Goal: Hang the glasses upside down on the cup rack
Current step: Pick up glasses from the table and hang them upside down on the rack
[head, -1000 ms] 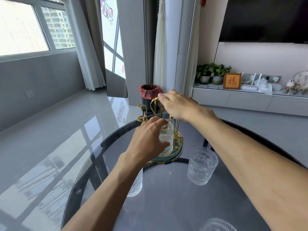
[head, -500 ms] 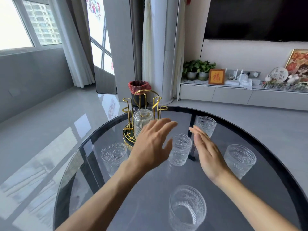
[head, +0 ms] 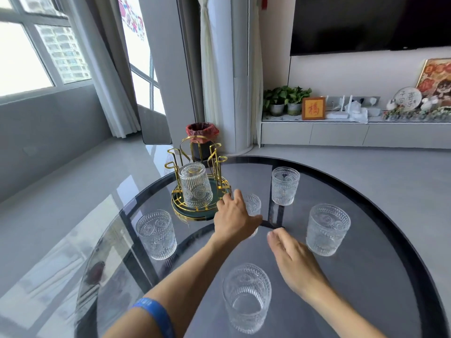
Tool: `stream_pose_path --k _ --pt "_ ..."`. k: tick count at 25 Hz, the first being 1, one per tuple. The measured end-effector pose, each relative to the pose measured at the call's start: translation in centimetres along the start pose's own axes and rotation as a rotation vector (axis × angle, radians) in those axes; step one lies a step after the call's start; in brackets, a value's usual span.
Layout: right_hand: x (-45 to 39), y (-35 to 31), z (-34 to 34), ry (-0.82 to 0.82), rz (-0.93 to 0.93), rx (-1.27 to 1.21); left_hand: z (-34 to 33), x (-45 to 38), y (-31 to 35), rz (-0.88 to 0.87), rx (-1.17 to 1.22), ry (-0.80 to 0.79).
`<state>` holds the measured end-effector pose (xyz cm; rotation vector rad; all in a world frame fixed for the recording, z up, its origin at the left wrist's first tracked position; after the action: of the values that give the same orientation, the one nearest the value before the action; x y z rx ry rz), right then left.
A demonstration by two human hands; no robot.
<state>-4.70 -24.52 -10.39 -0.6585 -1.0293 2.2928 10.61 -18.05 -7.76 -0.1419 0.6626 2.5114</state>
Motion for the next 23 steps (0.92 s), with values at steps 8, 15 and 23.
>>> stream_pose_path --k 8,15,23 --pt "-1.9 -3.1 -0.7 -0.007 -0.49 -0.498 5.4 2.6 -1.1 -0.251 0.535 0.189" --pt "-6.2 -9.5 -1.7 -0.145 -0.678 -1.218 9.4 1.1 -3.3 -0.375 0.679 0.167" --pt "-13.6 -12.5 -0.6 0.357 -0.236 -0.777 13.2 -8.3 -7.4 -0.331 0.444 0.225"
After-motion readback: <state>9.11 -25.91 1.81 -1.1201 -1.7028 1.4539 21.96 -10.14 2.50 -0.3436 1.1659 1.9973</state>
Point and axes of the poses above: each hand's wrist, its own x-axis away from the middle knuckle, its own z-axis out of the back of the hand, y = z × x, the point moved 2 cm from there along -x, towards the middle knuckle, and after that the axes turned 10 degrees about y, right-handed, at the moved point
